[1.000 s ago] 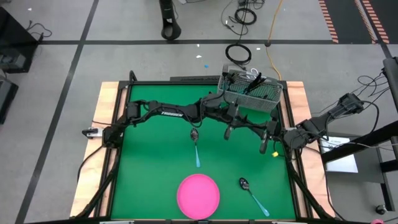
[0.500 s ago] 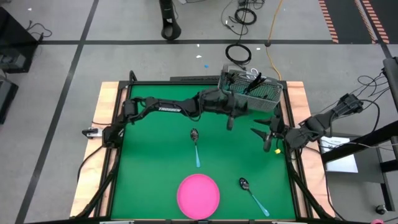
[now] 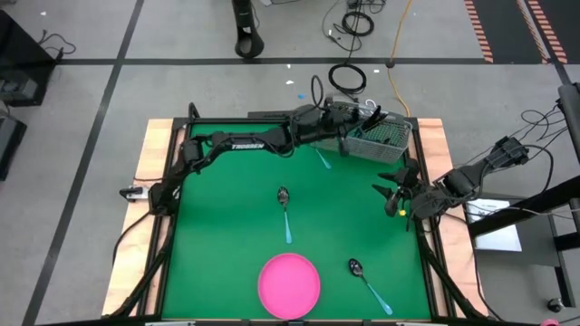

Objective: Sort silverware
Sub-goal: Put the blue spoon into the utensil holder

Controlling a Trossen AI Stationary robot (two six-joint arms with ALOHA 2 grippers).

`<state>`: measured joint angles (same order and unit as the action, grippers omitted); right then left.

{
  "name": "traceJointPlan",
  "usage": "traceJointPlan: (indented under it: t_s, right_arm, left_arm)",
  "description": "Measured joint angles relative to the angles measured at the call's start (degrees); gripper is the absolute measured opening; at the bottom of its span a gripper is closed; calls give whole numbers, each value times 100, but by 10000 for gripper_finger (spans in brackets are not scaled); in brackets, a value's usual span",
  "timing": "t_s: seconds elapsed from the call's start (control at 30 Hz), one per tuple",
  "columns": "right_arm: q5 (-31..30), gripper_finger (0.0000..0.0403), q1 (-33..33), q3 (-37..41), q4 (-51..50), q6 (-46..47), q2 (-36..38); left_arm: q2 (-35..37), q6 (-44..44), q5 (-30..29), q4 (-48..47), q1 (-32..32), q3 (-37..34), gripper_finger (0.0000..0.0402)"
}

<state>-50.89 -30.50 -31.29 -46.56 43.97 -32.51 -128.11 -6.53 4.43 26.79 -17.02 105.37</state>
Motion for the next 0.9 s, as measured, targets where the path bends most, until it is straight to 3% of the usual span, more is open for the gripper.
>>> traceJointPlan:
  t_s: [0.43,0.9]
  right_arm:
    - [37,181,0,0,141,55,0]
    - [146,180,0,0,137,39,0]
  left_arm:
    - [-1299,7,38,-1001,90,1988,8]
    - [-1560,26,-398,-1299,-75,2156,8]
